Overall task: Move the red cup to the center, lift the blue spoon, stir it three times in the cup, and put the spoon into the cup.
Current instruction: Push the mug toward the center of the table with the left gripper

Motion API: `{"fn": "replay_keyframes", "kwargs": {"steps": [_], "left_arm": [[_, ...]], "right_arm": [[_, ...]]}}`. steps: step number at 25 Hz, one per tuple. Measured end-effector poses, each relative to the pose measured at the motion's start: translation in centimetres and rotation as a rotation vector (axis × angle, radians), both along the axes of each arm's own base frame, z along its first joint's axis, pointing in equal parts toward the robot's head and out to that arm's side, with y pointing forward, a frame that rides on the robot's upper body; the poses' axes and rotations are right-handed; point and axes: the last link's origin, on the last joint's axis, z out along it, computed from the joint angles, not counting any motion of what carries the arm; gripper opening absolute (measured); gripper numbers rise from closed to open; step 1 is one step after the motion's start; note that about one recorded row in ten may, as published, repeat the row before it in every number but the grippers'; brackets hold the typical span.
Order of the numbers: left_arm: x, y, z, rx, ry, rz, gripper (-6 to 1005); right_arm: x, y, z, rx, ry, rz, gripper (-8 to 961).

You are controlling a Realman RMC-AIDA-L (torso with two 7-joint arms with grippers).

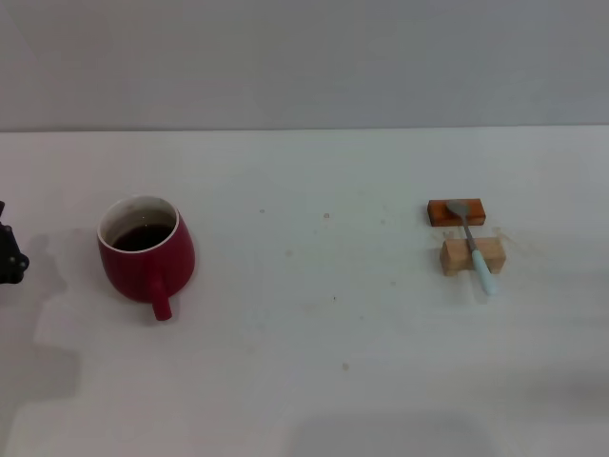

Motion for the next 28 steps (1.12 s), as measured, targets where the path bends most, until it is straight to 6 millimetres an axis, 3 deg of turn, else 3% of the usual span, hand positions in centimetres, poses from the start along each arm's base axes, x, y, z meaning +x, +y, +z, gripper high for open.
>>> {"fn": "replay_keyframes", "kwargs": {"steps": [1,11,12,28], "left_arm": [[0.0,0.0,-0.1,-0.008,0.027,0.000,19],[0.2,0.7,-2.3,-0.146,0.202,0.010,-1],[0.5,1.0,-3.2,-0.198,0.255,0.004,-1],[3.2,2.8,-5.0,-0.273,0.364,-0.108,1]], "right_arm": [[0.0,0.0,0.0,0.000,0.001,0.000,834],[0.0,-0.4,0.0,0.007,0.014,0.001,833],[-0.1,-0.4,0.0,0.007,0.016,0.005,833],[-0.4,-0.4,-0.1,0.003,0.016,0.014,834]]}}
